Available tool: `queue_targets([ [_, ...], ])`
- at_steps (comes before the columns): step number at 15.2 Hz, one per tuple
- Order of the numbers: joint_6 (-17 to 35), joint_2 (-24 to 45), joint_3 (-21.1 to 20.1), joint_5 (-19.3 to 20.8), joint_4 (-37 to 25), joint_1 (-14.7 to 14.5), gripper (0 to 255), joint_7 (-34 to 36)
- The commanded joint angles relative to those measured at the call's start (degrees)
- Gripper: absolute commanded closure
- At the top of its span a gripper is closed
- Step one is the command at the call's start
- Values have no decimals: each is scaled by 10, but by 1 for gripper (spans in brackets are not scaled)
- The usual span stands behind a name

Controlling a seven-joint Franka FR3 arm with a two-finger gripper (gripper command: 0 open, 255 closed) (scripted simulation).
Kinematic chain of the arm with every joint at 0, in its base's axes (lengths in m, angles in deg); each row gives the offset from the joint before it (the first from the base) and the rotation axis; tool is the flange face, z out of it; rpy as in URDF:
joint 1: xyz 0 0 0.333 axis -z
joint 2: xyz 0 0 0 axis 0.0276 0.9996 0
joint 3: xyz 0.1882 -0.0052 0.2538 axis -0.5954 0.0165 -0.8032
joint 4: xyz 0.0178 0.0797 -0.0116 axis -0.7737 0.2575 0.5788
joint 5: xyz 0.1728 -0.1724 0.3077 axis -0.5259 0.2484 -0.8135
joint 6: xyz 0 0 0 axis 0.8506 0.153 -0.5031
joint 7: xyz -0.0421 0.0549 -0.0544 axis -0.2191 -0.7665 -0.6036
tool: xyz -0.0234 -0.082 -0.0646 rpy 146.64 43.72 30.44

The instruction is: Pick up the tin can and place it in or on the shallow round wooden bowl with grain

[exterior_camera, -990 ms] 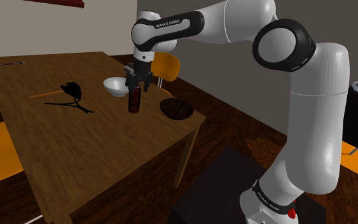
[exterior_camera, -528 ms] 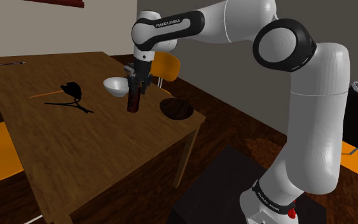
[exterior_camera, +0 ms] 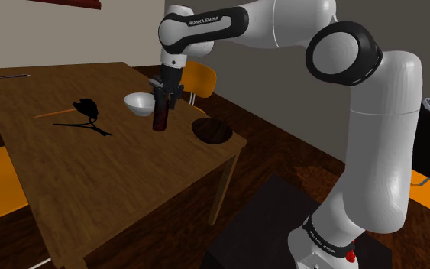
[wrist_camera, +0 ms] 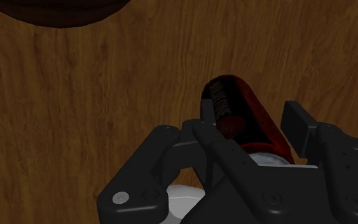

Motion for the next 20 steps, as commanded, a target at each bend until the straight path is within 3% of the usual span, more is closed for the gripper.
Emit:
queue_targets([
  [1, -13, -4, 0, 0, -9, 0, 255, 2],
  [18, -137, -12, 0, 3, -126, 0, 255, 16],
  [20, -125, -55, 4, 0, -69, 13, 255, -2],
])
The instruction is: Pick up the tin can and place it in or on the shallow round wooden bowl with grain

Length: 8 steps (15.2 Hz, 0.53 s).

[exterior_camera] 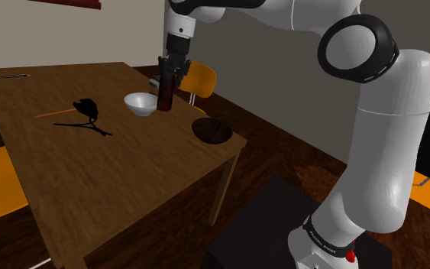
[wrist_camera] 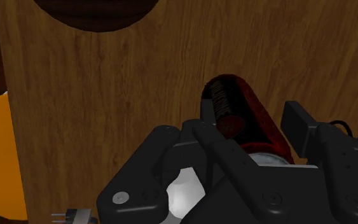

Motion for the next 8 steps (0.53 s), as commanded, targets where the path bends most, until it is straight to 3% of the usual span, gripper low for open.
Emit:
queue_targets([
  [1, 6, -34, 5, -3, 42, 12, 255, -17],
  [8, 18, -155, 30, -8, 183, 52, 255, -85],
])
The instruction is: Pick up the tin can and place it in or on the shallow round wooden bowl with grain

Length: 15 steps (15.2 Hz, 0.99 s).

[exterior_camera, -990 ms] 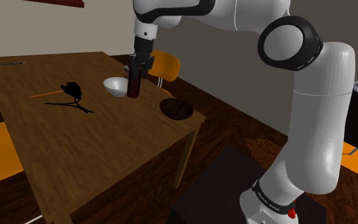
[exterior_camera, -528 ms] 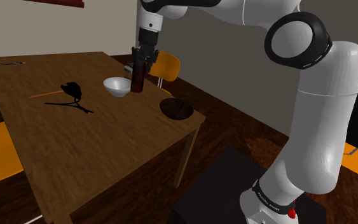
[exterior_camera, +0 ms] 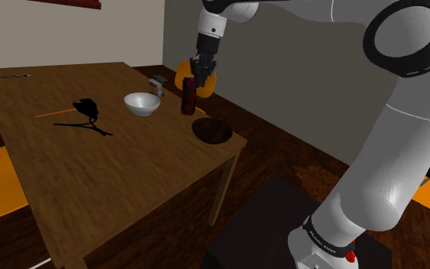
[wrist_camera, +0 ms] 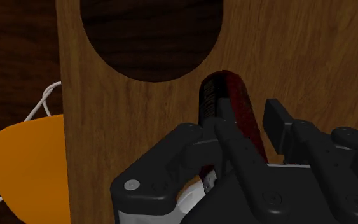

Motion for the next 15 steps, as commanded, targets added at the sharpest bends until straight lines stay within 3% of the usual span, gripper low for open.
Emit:
queue_targets([
  [1, 0, -34, 9, 0, 36, 12, 255, -22],
  [3, -2, -63, 19, 1, 65, 23, 255, -43],
  [4, -2, -43, 13, 0, 44, 16, 255, -29],
  [5, -2, -43, 13, 0, 44, 16, 0, -29],
  [10, 172, -45, 10, -44, 153, 14, 0, -36],
  [15, 337, -9, 0, -105, 214, 10, 0, -60],
])
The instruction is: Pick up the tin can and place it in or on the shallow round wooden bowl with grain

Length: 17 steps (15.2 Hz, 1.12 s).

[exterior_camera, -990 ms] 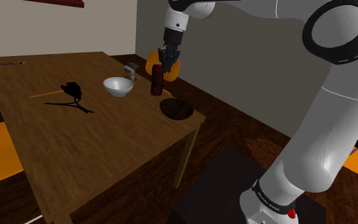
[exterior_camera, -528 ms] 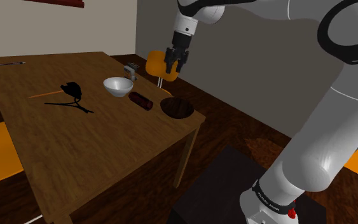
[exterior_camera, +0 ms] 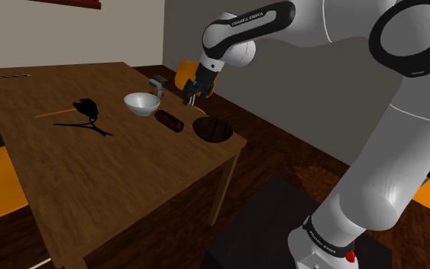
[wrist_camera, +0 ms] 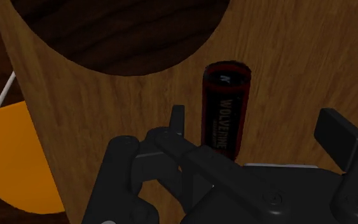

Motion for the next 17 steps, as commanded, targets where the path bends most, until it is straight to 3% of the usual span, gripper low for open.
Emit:
queue_targets([
  [1, 67, 18, -5, -29, 18, -1, 0, -14],
  [6, 213, 93, -34, -125, 22, 2, 0, -72],
  [17, 252, 152, -45, -139, -4, -1, 0, -83],
])
